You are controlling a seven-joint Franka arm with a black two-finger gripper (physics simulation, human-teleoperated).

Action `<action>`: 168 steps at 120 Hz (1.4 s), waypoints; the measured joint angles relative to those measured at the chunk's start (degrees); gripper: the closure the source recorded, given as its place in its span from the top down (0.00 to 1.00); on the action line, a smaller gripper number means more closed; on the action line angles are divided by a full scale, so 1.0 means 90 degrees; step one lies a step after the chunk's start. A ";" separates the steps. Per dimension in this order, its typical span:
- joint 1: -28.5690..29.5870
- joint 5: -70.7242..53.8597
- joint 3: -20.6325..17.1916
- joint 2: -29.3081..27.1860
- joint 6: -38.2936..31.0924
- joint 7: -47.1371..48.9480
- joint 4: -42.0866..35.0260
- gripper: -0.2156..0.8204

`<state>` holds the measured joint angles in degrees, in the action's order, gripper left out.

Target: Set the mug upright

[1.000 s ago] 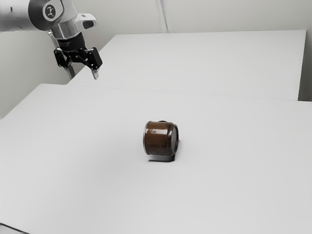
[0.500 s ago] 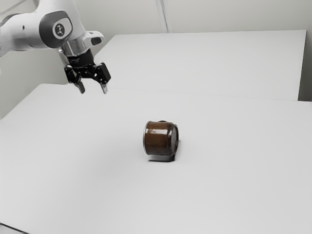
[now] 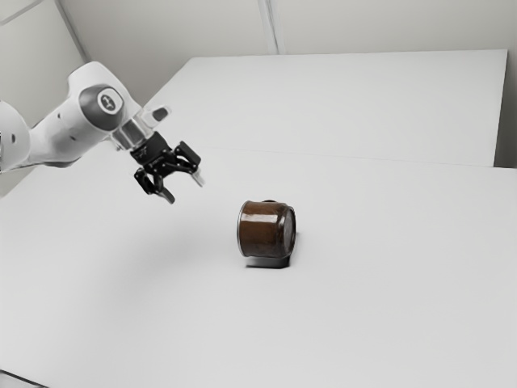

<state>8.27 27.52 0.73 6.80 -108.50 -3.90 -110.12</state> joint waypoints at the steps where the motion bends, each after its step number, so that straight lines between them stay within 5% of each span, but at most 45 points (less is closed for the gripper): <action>1: -0.0005 0.0037 -0.0003 0.0012 -0.0019 -0.0043 -0.0011 0.79; 66: -0.0116 0.2900 -0.0141 0.1304 -0.0371 -0.3424 -0.0101 0.79; 117: -0.0060 0.4071 -0.0351 0.1636 0.0215 -0.4797 -0.0179 0.79; 168: -0.0030 0.4939 -0.0432 0.1701 0.1014 -0.5392 -0.0335 0.32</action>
<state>8.00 71.97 -3.16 22.11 -99.38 -52.43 -113.13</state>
